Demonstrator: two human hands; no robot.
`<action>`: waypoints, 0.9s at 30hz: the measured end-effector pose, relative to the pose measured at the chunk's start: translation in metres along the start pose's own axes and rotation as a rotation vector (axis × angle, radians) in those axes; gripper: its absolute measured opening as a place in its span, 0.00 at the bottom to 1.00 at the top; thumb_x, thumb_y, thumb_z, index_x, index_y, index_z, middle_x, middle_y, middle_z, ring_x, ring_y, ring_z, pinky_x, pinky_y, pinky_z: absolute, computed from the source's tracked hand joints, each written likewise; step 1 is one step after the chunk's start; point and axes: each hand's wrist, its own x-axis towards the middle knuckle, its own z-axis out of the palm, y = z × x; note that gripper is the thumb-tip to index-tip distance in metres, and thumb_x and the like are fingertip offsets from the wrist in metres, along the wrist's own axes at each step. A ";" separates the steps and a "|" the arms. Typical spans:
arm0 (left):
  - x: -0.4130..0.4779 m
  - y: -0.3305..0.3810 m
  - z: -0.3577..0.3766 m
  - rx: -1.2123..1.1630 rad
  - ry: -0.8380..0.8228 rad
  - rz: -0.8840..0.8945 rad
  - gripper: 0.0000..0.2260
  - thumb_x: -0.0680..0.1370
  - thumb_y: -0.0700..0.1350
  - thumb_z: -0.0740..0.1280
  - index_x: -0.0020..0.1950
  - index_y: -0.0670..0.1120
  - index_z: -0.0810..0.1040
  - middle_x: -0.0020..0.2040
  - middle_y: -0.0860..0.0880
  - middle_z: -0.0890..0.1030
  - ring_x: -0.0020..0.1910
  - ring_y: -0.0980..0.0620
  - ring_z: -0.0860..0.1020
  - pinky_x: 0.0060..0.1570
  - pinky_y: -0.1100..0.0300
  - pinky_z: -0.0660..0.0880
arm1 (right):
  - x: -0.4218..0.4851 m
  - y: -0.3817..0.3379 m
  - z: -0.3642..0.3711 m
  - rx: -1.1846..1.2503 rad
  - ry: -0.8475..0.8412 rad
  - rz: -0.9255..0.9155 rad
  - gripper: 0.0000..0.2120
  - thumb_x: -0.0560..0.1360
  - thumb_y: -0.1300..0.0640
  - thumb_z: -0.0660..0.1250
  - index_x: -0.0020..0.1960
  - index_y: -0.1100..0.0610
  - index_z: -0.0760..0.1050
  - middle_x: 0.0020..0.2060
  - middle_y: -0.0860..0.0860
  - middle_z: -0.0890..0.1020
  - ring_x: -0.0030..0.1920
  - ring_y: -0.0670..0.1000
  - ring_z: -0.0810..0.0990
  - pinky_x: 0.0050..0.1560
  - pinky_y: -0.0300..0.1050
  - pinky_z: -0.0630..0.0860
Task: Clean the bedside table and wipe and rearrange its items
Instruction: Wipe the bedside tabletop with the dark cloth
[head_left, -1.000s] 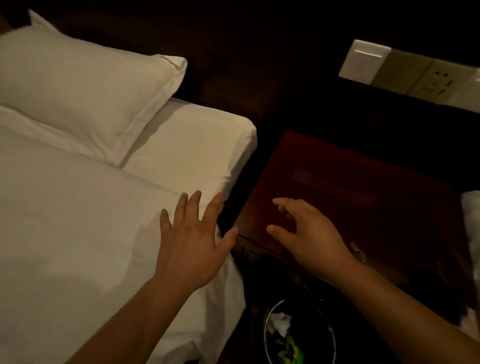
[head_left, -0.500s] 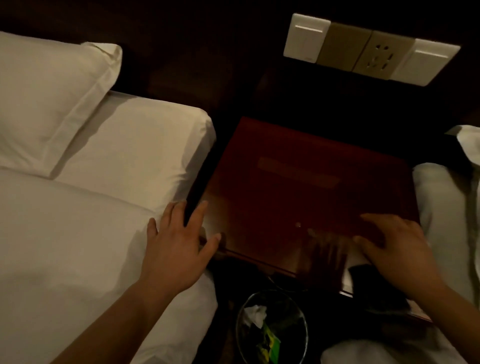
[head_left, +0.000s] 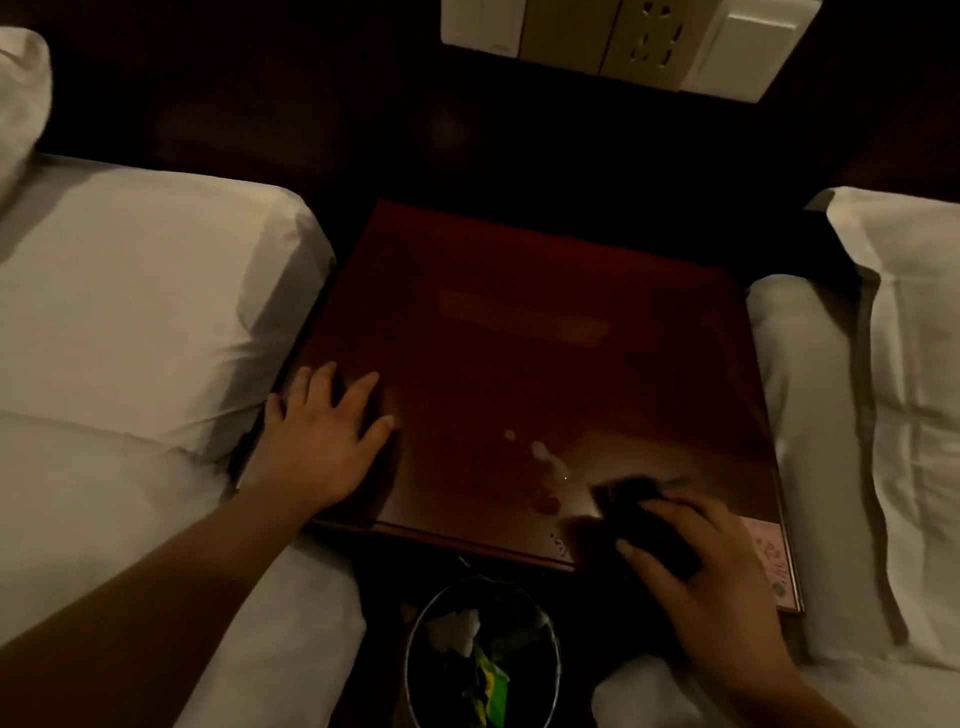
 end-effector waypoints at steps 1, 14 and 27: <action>0.006 -0.001 0.006 0.018 0.013 -0.004 0.33 0.75 0.71 0.43 0.78 0.61 0.55 0.79 0.41 0.58 0.79 0.38 0.52 0.73 0.32 0.54 | 0.007 -0.013 0.002 0.011 0.046 -0.037 0.19 0.69 0.38 0.68 0.59 0.40 0.75 0.57 0.38 0.71 0.57 0.46 0.71 0.52 0.39 0.68; 0.009 0.004 0.019 0.072 0.204 0.013 0.29 0.79 0.66 0.50 0.78 0.58 0.60 0.79 0.41 0.62 0.79 0.38 0.56 0.73 0.34 0.54 | 0.101 0.023 0.028 -0.390 0.205 0.032 0.17 0.73 0.45 0.62 0.49 0.59 0.76 0.43 0.58 0.78 0.42 0.59 0.74 0.41 0.48 0.67; 0.005 0.006 0.014 0.075 0.185 0.007 0.29 0.79 0.66 0.50 0.78 0.58 0.60 0.79 0.41 0.60 0.79 0.39 0.54 0.74 0.34 0.52 | 0.069 -0.003 0.051 -0.319 -0.281 -0.356 0.29 0.77 0.31 0.50 0.76 0.37 0.55 0.79 0.45 0.54 0.78 0.49 0.50 0.76 0.55 0.51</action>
